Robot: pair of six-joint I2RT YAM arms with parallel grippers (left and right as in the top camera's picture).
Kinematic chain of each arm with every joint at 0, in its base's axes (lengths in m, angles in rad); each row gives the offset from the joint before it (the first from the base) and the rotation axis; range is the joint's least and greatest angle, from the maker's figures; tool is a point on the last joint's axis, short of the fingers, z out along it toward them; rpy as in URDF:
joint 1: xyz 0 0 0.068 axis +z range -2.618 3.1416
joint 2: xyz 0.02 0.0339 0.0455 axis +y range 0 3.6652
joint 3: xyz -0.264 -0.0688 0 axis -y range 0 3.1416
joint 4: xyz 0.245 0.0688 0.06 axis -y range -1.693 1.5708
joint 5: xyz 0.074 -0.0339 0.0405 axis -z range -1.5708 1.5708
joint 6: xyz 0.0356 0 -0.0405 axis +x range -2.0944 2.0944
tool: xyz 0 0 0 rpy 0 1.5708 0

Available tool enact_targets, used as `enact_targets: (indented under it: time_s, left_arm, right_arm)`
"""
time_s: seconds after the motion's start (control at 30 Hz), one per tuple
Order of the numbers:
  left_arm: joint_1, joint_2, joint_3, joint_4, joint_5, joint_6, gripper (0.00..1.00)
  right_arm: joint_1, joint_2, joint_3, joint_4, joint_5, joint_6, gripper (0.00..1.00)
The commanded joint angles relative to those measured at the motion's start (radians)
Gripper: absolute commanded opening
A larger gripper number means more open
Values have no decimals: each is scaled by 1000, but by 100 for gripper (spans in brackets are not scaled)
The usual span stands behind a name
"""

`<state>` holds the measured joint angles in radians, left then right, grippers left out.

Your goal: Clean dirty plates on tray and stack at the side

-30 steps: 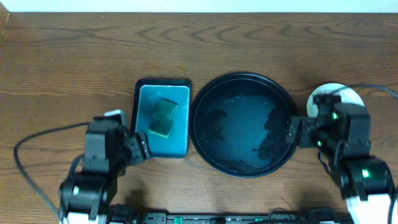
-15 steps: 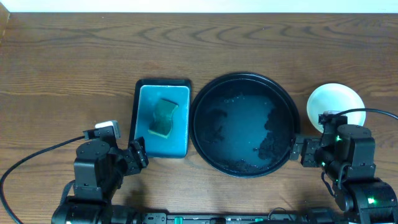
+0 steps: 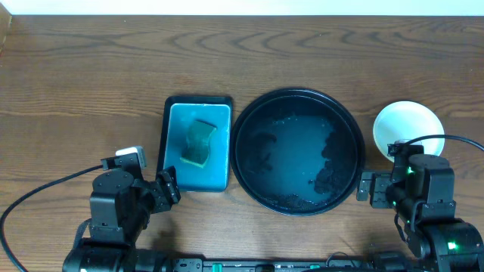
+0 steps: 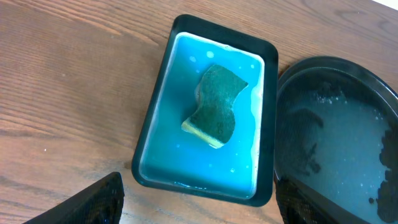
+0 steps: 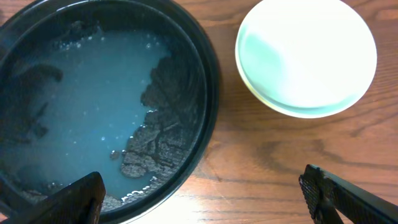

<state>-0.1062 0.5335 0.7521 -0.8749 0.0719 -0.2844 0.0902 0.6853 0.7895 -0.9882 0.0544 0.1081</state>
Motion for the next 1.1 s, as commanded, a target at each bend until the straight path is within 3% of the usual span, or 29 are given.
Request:
enact_targets:
  time_s: [0.0,0.17,0.43,0.67,1.07]
  left_arm:
    - [3,-4,-9,1,-12,2,79]
    - [3,-4,-9,1,-12,2,79]
    - [3,-4,-9,1,-12,2,79]
    - [3,-4,-9,1,-12,2,79]
    - [3,-4,-9,1,-12,2,79]
  right_arm:
    - [9,-24,-7,-5,31,-27,99]
    - [9,-75,-11,0,-11,-27,99]
    - [34,-248,-111,307,-41,-27,99]
    - [76,-447,-354,721,-56,-27,99]
    - [76,-681,-693,1012,-142,-27,99]
